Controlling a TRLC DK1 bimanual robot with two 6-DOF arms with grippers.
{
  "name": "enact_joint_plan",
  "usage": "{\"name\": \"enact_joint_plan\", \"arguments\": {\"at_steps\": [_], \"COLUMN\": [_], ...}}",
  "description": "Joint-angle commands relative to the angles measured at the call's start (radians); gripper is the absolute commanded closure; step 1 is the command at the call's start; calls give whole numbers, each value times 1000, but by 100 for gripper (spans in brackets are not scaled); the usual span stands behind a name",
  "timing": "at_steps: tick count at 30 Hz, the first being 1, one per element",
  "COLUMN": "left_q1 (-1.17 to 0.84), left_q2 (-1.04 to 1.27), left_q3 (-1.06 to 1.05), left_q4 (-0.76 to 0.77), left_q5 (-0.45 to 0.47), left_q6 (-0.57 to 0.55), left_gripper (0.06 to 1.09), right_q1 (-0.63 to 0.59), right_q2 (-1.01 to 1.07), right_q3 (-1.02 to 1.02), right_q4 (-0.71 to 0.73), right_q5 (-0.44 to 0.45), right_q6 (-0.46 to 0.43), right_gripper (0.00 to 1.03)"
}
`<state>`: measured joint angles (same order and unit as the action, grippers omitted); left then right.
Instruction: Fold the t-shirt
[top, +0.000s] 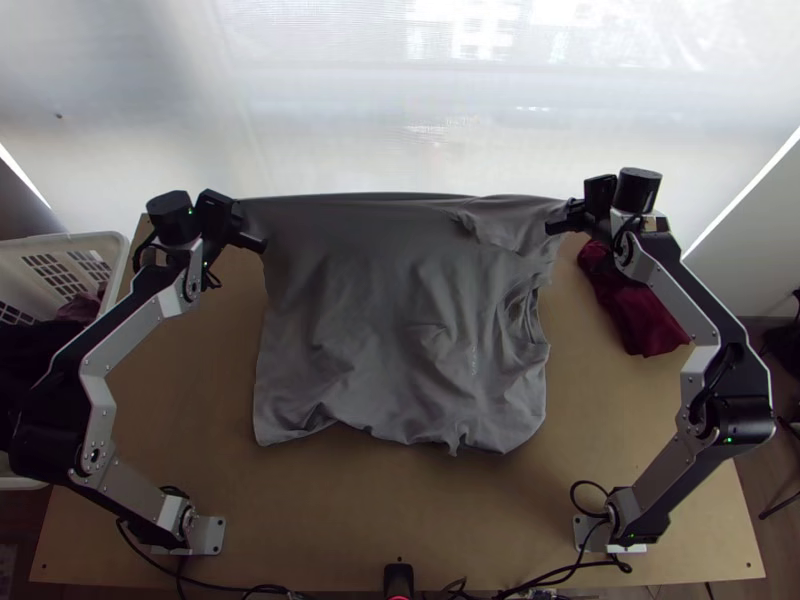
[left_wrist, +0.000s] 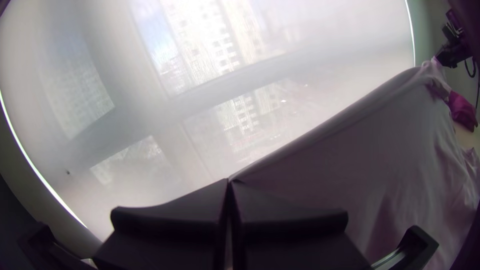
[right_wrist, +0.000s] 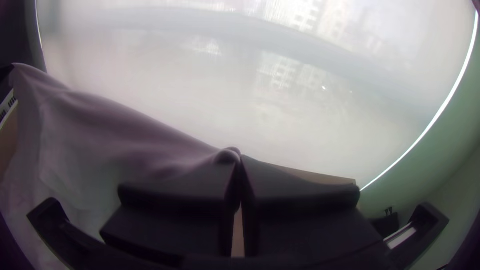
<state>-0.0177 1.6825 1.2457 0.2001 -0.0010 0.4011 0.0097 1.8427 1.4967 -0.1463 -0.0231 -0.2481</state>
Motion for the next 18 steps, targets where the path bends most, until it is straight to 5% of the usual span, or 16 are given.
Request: {"name": "enact_joint_plan", "arguments": {"at_steps": [1, 18], "left_q1": [-54, -42], "left_q2": [154, 431], "left_q3": [31, 281], "left_q4": [70, 85], "left_q5": [-47, -152], "left_q6": [35, 67], "left_gripper": [105, 105], "right_q1": [36, 75], "right_q2": [165, 440], "right_q3": [146, 517], "right_q4": [-61, -137], "right_q5": [8, 124], "right_q6": [-20, -40], "right_gripper": [100, 100]}}
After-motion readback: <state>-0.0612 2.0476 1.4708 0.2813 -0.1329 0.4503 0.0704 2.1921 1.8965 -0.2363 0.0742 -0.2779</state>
